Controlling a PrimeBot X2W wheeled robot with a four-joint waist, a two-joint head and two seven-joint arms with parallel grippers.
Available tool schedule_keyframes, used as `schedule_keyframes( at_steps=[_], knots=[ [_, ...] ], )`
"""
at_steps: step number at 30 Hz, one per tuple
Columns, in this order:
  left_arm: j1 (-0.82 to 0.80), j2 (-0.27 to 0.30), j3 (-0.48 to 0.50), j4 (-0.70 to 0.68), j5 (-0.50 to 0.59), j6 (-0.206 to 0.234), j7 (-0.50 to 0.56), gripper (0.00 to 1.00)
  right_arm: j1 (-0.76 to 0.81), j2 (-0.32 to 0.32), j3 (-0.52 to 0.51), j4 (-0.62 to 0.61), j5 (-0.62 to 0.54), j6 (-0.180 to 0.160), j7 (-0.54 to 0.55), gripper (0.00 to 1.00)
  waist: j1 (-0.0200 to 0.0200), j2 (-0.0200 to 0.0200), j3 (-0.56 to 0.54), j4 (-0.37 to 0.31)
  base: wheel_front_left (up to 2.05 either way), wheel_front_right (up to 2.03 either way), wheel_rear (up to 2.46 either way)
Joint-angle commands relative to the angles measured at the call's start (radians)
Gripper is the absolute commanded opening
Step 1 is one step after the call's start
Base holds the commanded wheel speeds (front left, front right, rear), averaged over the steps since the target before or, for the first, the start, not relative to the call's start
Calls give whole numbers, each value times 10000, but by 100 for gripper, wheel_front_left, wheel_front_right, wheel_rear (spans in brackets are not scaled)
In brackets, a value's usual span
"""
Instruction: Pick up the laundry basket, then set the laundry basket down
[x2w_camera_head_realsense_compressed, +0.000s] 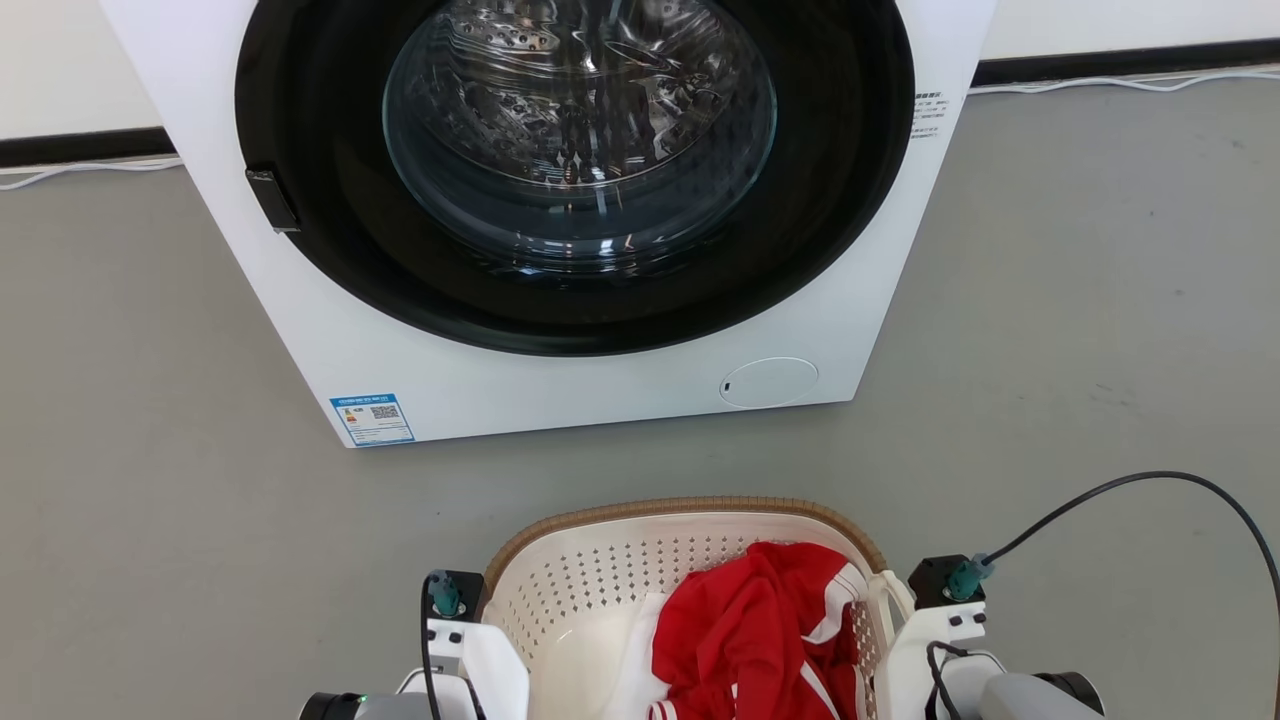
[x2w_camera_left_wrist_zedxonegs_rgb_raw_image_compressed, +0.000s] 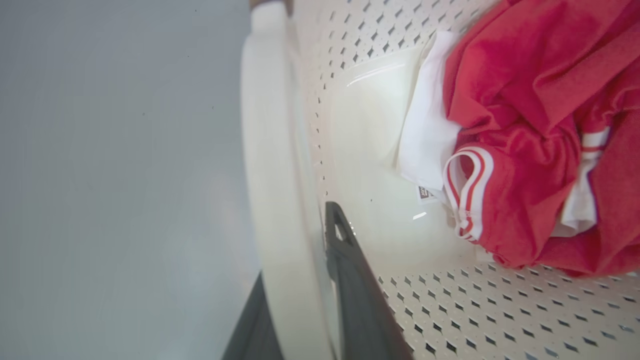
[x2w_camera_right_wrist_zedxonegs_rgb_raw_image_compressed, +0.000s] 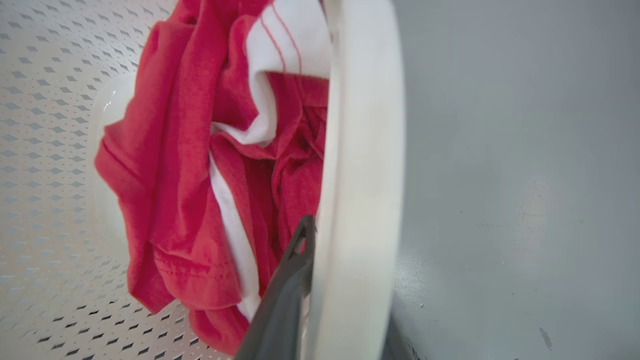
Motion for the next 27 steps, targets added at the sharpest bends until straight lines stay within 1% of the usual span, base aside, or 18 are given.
schedule_keyframes(
  at_steps=[1, 27],
  knots=[
    [-159, -47, 47, -221, 28, -115, -10, 0, -151, 248, 223, -313, 35, 161, 18, 0, 1, 0, 1, 4, 0, 0, 0],
    [-302, -47, -215, -111, -236, -86, 8, 0, -349, 248, 870, -104, 808, 161, -54, 0, 1, 0, 96, -8, 0, 0, 0]
  ],
)
